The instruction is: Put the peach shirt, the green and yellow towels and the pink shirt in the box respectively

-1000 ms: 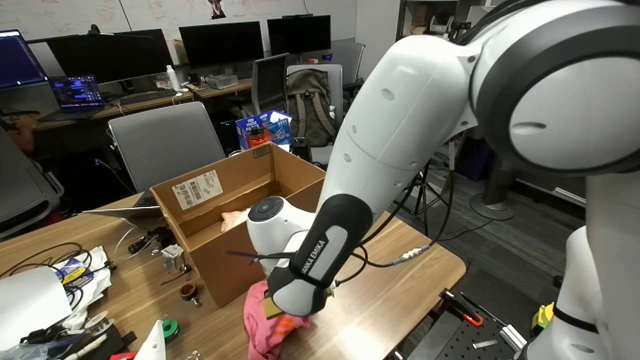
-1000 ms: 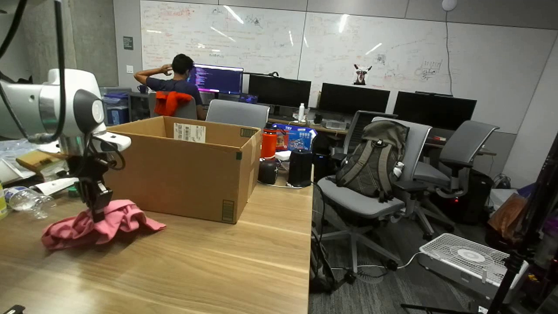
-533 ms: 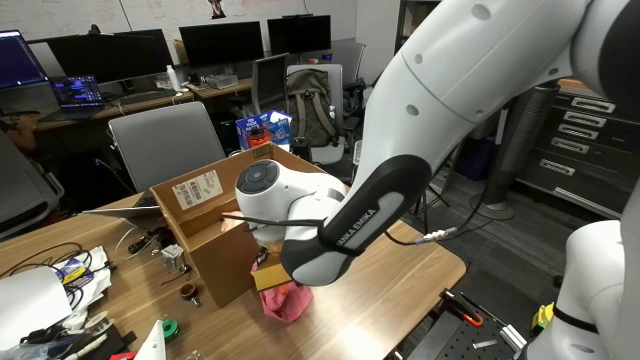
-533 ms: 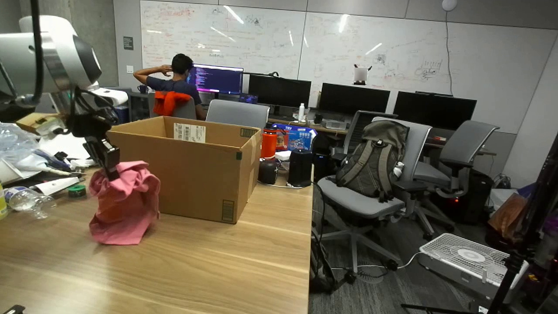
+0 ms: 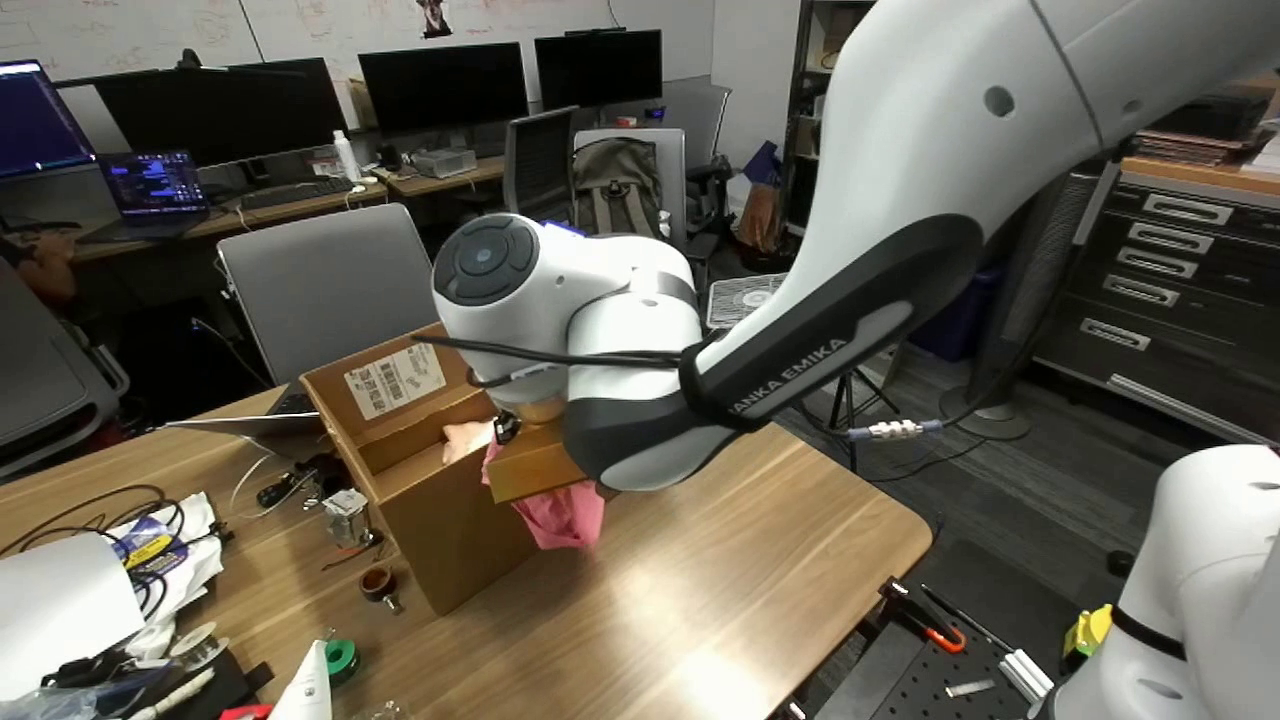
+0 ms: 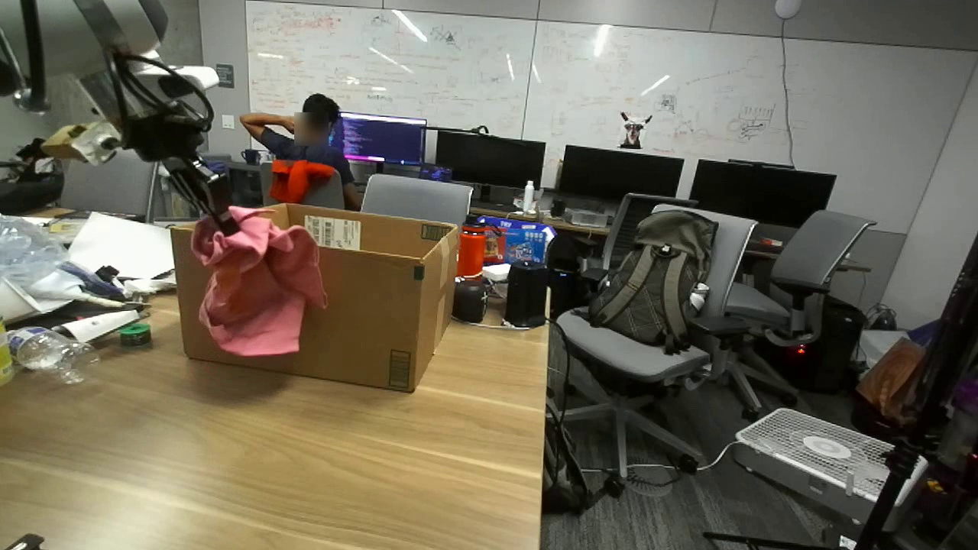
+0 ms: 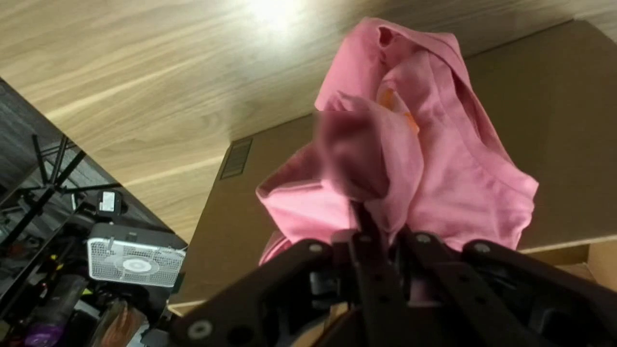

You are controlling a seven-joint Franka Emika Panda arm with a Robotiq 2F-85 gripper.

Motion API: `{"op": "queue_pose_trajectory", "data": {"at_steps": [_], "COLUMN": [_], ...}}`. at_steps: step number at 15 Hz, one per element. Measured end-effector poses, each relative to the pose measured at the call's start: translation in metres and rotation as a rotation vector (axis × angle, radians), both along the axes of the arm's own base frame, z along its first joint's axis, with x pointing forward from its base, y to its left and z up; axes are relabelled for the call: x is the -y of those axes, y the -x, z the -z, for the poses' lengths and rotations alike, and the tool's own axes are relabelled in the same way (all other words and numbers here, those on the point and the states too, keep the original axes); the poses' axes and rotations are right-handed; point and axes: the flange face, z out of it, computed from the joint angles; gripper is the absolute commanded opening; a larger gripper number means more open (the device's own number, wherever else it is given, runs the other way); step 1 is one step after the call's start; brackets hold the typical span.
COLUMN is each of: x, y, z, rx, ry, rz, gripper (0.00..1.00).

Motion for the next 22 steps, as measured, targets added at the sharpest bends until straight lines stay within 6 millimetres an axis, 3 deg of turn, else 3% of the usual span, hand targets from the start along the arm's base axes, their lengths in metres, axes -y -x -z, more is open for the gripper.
{"op": "queue_pose_trajectory", "data": {"at_steps": [8, 14, 18, 22], "x": [-0.019, -0.035, -0.042, -0.046], "y": [-0.015, -0.026, -0.042, -0.07], "z": [-0.087, -0.135, -0.15, -0.145], "rx": [0.167, 0.229, 0.232, 0.189], "ry": [0.051, 0.064, 0.076, 0.113], "rz": [-0.018, -0.024, -0.022, -0.022], "gripper": [0.02, 0.02, 0.02, 0.02]}}
